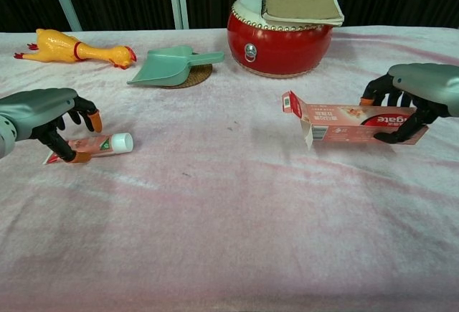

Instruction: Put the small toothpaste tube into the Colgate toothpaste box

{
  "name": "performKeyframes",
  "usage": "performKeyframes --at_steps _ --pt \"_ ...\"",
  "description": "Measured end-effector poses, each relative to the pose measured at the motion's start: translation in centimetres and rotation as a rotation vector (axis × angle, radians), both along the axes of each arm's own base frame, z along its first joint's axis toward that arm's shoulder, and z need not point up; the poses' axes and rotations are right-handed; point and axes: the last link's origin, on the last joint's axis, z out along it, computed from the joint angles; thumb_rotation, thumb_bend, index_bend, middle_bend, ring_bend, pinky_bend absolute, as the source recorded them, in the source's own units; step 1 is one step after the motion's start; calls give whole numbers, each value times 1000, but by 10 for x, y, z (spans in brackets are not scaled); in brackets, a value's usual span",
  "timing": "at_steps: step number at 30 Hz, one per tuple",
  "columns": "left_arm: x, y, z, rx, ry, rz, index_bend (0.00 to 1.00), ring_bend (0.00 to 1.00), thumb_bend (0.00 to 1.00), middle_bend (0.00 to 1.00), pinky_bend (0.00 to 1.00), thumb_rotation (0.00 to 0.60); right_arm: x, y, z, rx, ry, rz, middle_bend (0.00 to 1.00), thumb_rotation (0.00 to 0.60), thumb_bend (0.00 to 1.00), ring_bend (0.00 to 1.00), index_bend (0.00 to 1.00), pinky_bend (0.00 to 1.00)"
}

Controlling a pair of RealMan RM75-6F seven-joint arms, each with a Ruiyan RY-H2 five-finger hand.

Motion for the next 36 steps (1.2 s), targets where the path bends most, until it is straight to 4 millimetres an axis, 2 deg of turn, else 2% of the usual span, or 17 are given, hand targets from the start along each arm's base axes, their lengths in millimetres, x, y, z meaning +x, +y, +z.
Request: performKeyframes --at_steps 6,13,22,31,36 --pt "-4 1 -3 -7 -6 26 409 260 335 344 350 600 0 0 -1 -1 5 1 431 600 345 384 454 367" --pt "-5 2 -5 -13 -26 45 468 315 475 407 411 600 0 0 -1 -2 9 1 431 600 345 384 454 367" --pt "6 2 -1 4 -44 -16 501 344 490 441 440 600 2 2 0 -6 0 5 431 600 346 384 454 367" --pt "39 17 24 33 60 -212 516 354 489 454 450 600 10 6 7 -15 -20 19 431 600 346 384 454 367" --pt "74 31 45 67 159 -374 517 354 485 454 450 600 18 7 13 -30 -47 23 431 600 346 384 454 367"
